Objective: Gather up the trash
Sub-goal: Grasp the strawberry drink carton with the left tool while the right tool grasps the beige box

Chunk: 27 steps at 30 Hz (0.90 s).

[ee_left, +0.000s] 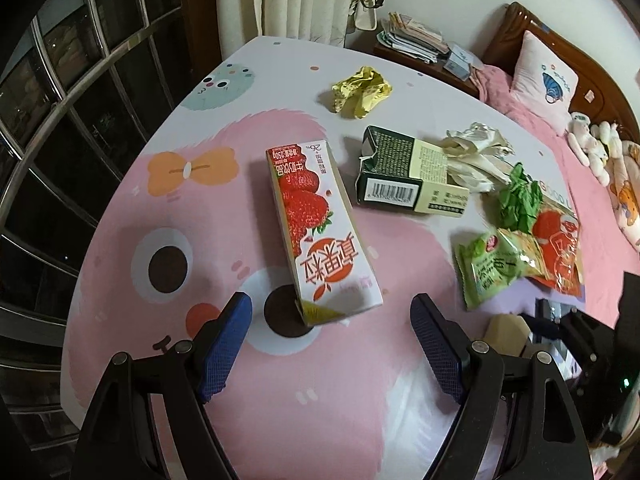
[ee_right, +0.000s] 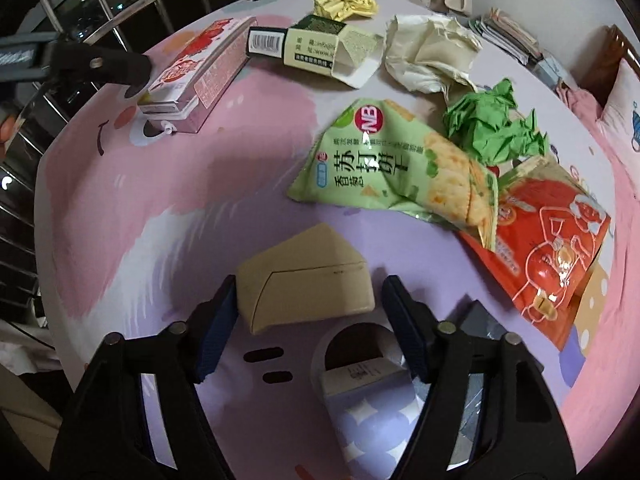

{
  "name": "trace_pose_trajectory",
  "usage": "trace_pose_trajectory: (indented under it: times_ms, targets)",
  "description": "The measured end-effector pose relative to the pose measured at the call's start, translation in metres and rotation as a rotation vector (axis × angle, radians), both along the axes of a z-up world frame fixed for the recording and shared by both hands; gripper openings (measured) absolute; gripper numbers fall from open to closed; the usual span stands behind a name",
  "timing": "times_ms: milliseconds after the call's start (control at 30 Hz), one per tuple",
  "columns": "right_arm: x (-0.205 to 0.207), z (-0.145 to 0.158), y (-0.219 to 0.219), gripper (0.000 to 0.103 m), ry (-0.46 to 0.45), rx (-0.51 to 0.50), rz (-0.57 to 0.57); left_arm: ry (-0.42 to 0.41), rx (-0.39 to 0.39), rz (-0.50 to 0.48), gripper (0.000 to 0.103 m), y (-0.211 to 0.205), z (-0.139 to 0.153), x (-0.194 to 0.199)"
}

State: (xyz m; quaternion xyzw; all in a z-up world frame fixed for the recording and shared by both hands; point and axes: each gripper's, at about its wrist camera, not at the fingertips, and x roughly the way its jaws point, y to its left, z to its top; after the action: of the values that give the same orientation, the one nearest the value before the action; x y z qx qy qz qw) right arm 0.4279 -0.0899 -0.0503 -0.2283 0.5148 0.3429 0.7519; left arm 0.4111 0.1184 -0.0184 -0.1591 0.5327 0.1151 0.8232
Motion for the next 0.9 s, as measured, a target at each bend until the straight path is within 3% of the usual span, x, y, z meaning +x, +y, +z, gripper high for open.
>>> trace_pose_trajectory:
  times_ms: [500, 633, 767, 900]
  targets:
    - [0.023, 0.015, -0.003, 0.058, 0.008, 0.09, -0.103, 0.095, 0.02, 0.085, 0.081, 0.006, -0.038, 0.049]
    - [0.012, 0.022, 0.004, 0.058, 0.01, 0.11, -0.129, 0.107, 0.03, 0.109, 0.074, 0.008, -0.045, 0.058]
    - [0.01, 0.024, 0.001, 0.058, 0.018, 0.127, -0.147, 0.122, 0.031, 0.13, 0.059, 0.011, -0.053, 0.065]
    - [0.003, 0.024, 0.0, 0.058, 0.018, 0.131, -0.159, 0.119, 0.02, 0.132, 0.056, 0.012, -0.056, 0.067]
